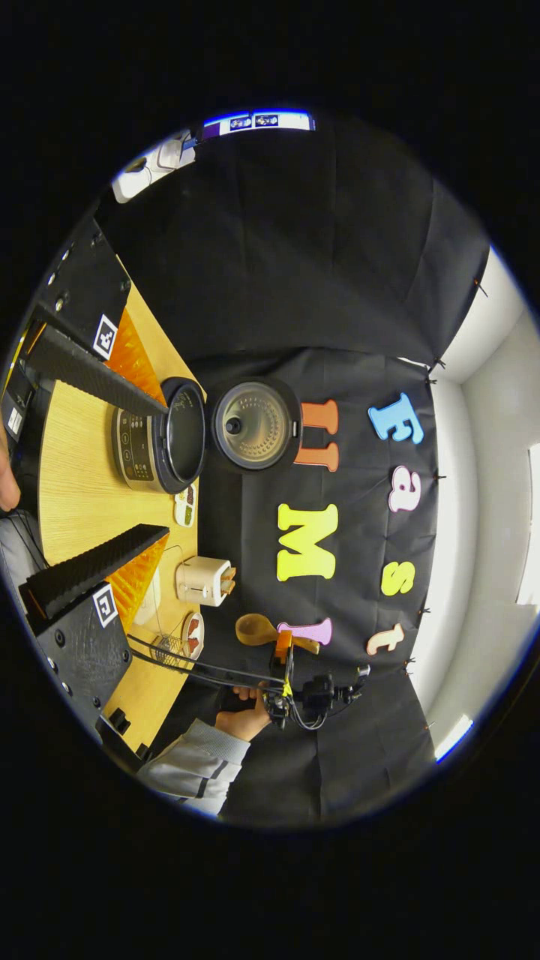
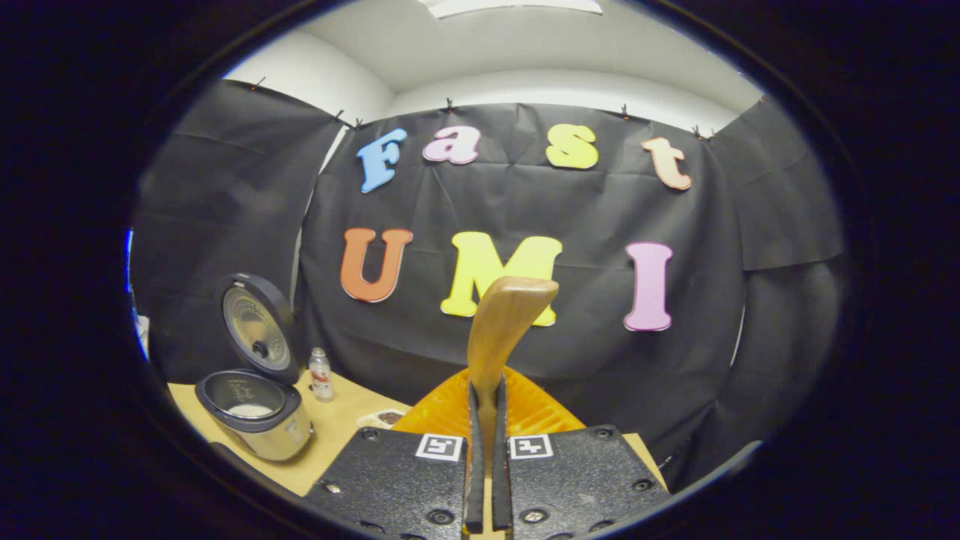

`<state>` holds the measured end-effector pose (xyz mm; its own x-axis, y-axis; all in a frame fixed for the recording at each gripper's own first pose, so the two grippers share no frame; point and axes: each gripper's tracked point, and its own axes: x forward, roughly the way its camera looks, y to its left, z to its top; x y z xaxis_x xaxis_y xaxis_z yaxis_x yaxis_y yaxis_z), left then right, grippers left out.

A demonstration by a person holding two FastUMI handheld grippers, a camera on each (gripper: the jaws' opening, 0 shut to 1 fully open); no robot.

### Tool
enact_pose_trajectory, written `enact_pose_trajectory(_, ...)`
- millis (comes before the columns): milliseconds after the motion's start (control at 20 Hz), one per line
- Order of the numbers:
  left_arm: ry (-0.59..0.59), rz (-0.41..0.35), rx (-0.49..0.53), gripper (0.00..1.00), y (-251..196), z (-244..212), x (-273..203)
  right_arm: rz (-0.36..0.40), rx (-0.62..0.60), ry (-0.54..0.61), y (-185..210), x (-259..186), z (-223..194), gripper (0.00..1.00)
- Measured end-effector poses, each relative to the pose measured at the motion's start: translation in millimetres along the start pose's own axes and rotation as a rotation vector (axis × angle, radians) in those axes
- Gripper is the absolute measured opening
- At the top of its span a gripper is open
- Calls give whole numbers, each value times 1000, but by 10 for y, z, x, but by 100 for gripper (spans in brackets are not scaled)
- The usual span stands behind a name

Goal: Close the left gripper, press the button to open the rice cooker; take a wooden spoon from the chopstick holder with the right hand, scoop a spoonful of rice and pour it into the rice cooker, then put the wooden spoon back into the chopstick holder.

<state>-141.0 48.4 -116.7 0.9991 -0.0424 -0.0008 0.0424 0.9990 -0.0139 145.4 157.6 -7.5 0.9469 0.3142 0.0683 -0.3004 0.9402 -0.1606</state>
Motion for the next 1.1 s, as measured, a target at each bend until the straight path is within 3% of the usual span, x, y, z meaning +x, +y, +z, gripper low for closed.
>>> enact_pose_trajectory(50, 2, 0, 1, 84, -41, 17, 51, -12, -19, -14, -138, -41, -75, 10)
enact_pose_trajectory(100, 5, 0, -2, 93, -75, 11, 83, -27, -38, -19, -273, -60, -115, 10)
enact_pose_trajectory(350, -2, -20, -15, 93, -284, 162, 253, -67, -12, 37, -691, -199, -449, 10)
enact_pose_trajectory(600, -8, -4, 3, 93, -320, 257, 443, -87, 31, 116, -879, -321, -941, 11)
enact_pose_trajectory(800, -8, 18, -6, 93, -312, 325, 538, -122, 136, 171, -984, -332, -1262, 11)
enact_pose_trajectory(1100, 0, 40, 5, 93, -337, 409, 756, -142, 192, 179, -1008, -265, -1524, 11)
